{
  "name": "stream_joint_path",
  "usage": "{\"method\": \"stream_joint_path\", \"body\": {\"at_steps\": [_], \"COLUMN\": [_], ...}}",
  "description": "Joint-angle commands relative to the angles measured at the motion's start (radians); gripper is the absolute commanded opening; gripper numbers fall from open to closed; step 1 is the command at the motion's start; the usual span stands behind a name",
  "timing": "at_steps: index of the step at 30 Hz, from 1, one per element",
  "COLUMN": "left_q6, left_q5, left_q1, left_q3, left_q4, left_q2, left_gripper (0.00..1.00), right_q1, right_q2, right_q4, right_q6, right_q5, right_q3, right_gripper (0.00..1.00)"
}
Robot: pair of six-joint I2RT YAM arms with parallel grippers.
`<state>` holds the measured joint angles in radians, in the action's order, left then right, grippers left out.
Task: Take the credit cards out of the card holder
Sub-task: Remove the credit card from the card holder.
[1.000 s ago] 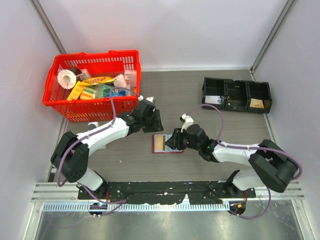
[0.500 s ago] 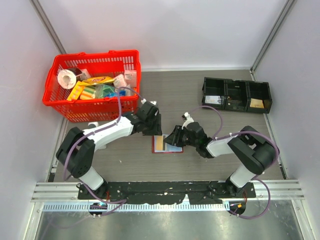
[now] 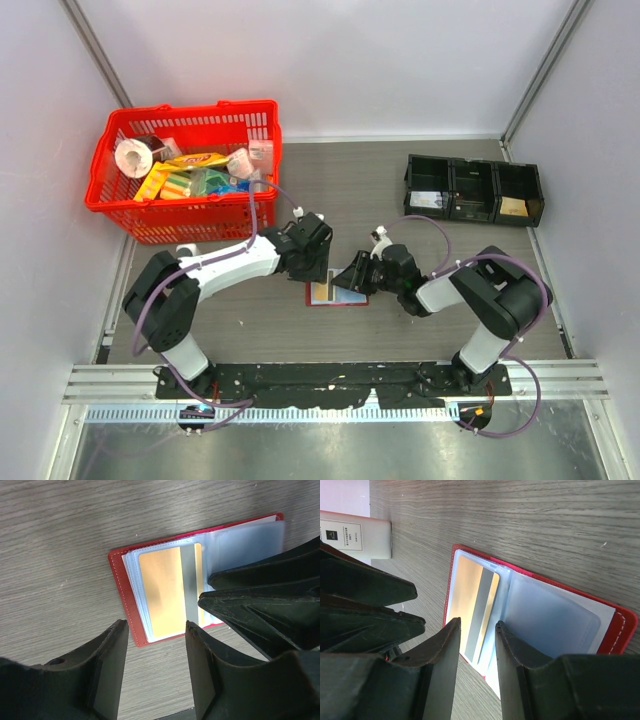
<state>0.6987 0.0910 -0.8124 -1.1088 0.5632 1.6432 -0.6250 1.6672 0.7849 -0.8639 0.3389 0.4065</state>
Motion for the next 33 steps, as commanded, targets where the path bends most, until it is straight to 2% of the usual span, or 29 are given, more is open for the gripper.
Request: {"method": "stream_joint_path", "body": {"at_steps": [1, 9, 19, 25, 29, 33], "left_q6": [0.013, 0.031, 0.041, 0.039, 0.044, 0.051], "left_q5": [0.03, 0.056, 0.032, 0.0, 0.006, 0.006], "left_q1": [-0.013, -0.013, -0.013, -0.013, -0.013, -0.011], "left_q3": [0.015, 0.004, 0.032, 0.041, 0.049, 0.055], "left_q4": [0.0, -0.048, -0.049, -0.069, -0.069, -0.071], "left_q2": [0.036, 0.101, 0.132, 0.133, 0.125, 0.122], "left_gripper": [0.52, 0.47, 0.31, 0.3, 0.29, 0.29], "right_q1": [0.004, 0.002, 0.002, 0.002, 0.002, 0.004], "right_q2": [0.019, 0.077, 0.078, 0.104, 0.068, 0.01], "right_q4": [0.019, 0.063, 0.114, 0.143, 0.091, -0.033], "right_q6": [0.003, -0.015, -0.03, -0.055, -0.038, 0.003], "right_q5": [0.032, 0.071, 0.11, 0.123, 0.059, -0.007], "right_q3": [0.032, 0.048, 0.054, 0.061, 0.041, 0.035], "right_gripper": [0.39, 0.37, 0.33, 0.32, 0.31, 0.31]}}
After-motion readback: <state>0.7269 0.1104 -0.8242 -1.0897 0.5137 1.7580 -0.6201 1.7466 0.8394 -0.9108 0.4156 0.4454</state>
